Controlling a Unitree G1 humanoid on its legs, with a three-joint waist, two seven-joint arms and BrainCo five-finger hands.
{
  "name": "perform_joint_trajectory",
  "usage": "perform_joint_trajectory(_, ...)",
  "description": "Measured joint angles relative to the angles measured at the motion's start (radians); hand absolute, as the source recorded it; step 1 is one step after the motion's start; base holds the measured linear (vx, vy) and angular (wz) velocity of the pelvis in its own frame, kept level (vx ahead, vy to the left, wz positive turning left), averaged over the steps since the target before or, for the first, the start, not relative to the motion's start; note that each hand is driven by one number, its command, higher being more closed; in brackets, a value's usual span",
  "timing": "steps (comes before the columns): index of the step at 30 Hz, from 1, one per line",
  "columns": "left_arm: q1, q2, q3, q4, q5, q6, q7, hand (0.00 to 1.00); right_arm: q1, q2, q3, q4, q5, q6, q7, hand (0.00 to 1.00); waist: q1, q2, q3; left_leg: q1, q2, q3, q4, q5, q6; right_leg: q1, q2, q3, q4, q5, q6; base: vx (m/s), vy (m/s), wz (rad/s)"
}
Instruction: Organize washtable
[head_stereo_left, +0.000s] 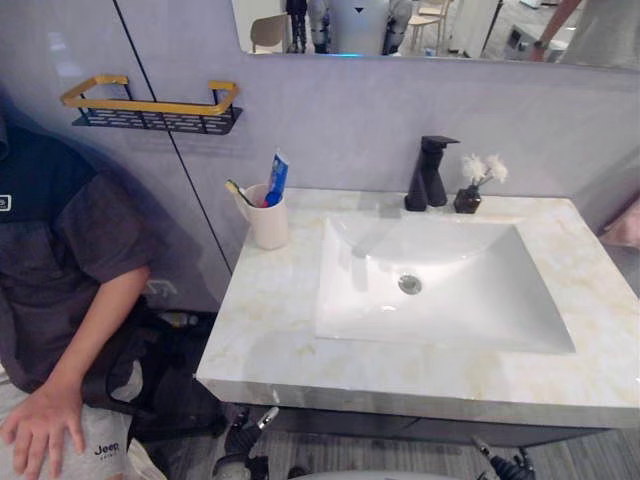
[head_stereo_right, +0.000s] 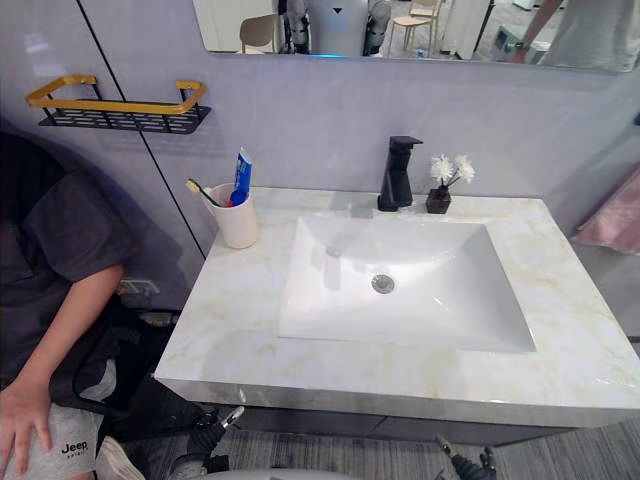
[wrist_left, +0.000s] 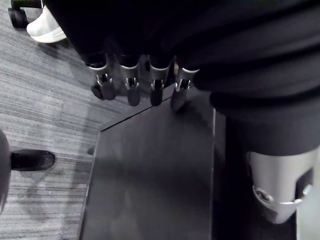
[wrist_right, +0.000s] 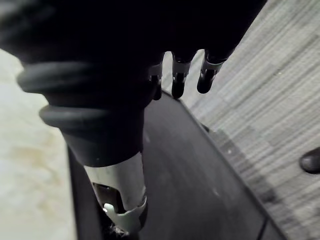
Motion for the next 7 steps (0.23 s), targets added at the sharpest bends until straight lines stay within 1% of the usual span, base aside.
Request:
perform_joint_trajectory(2, -0.012, 0.013, -0.017, 0.010, 0.018, -0.001, 0.000, 0.00, -0.039, 0.000, 0.007, 0.063, -0.002, 0.003, 0.021, 0.00, -0.002, -0.001, 0.036, 0.016, -0.007, -0.011, 0.004, 0.000, 0.000, 0.022, 0.000, -0.006, -0.004, 0.000, 0.000, 0.10, 0.009, 0.15)
perform_joint_trajectory(3, -0.019, 0.022, -0.028, 0.020, 0.034, -0.002, 0.000, 0.00, -0.046, 0.000, 0.008, 0.081, -0.002, 0.003, 0.026, 0.00, -0.002, -0.006, 0.041, 0.016, -0.009, -0.017, 0.004, 0.000, 0.000, 0.026, -0.001, -0.012, -0.008, 0.000, 0.001, 0.05, 0.000, 0.23)
perform_joint_trajectory(4, -0.024, 0.036, -0.040, 0.022, 0.042, -0.002, -0.001, 0.00, -0.060, -0.001, 0.008, 0.112, -0.002, 0.004, 0.038, 0.00, -0.002, -0.005, 0.045, 0.016, -0.011, -0.027, 0.004, 0.000, 0.000, 0.033, -0.002, -0.022, -0.014, 0.001, 0.001, 0.03, -0.004, 0.20)
perform_joint_trajectory(5, -0.026, 0.039, -0.043, 0.022, 0.054, -0.005, -0.001, 0.00, -0.079, -0.001, 0.011, 0.144, -0.002, 0.006, 0.044, 0.00, -0.002, -0.014, 0.050, 0.015, -0.011, -0.031, 0.004, 0.000, 0.000, 0.034, -0.001, -0.025, -0.015, 0.001, 0.002, 0.03, -0.003, 0.15)
perform_joint_trajectory(7, -0.030, 0.052, -0.043, 0.032, 0.058, -0.005, 0.000, 0.00, -0.095, -0.006, 0.031, 0.178, -0.003, 0.009, 0.053, 0.00, -0.001, -0.020, 0.056, 0.015, -0.012, -0.041, 0.004, 0.001, 0.000, 0.038, -0.001, -0.030, -0.016, 0.001, 0.002, 0.00, -0.009, 0.07)
